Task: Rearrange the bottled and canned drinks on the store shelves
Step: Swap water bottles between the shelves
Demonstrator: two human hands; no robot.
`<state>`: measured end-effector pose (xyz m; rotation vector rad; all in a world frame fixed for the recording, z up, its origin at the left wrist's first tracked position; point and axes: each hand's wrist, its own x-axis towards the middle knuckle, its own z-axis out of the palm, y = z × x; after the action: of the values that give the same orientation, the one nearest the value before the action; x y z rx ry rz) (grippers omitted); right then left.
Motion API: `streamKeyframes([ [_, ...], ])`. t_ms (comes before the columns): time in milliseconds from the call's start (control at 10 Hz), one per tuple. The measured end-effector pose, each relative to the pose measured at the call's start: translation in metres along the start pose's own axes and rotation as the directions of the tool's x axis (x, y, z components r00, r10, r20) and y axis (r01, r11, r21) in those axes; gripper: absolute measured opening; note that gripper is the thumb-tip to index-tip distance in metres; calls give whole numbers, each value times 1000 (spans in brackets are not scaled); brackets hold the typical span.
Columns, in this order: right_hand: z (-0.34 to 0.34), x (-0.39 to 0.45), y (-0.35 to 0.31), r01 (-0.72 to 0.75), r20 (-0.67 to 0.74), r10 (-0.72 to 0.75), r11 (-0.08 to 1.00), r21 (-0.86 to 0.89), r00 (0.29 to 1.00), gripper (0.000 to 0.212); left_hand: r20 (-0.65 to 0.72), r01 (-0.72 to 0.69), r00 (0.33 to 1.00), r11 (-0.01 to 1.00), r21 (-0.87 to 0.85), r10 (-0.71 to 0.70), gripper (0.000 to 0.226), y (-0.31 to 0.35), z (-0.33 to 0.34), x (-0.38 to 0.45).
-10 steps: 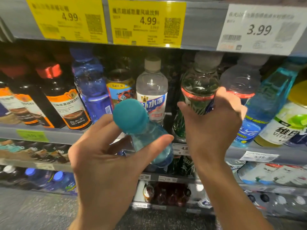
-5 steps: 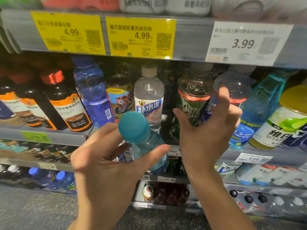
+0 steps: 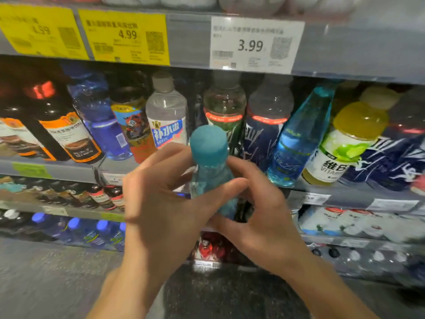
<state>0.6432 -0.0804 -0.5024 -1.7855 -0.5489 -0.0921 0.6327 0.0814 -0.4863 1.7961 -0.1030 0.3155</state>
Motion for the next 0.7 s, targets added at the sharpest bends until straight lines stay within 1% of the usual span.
streamKeyframes([
  [100,-14,0,-8,-21,-21,23,997,79,1000,71,18,-33,999,999,5,33,60,17,17,-3],
  [200,-27,-6,-8,3,-44,0,998,60,999,66,24,3,1000,1000,-13,-3,67,34,30,-2],
  [300,-40,-13,-9,-5,-60,8,999,39,998,64,88,14,996,999,33,-17,60,43,38,-4],
  [400,-53,-20,-6,2,-72,-1,1000,10,997,61,159,26,987,999,40,-32,65,42,43,-11],
  [500,-66,-25,-2,12,-92,-16,999,-37,996,59,174,50,984,999,-21,-45,63,30,53,-22],
  [600,-73,-31,7,43,-124,-50,997,-59,991,58,206,79,977,993,-89,-60,53,16,64,-30],
  [700,-73,-41,25,33,-139,-41,998,-57,989,58,272,105,960,988,-111,-71,44,-3,76,-37],
])
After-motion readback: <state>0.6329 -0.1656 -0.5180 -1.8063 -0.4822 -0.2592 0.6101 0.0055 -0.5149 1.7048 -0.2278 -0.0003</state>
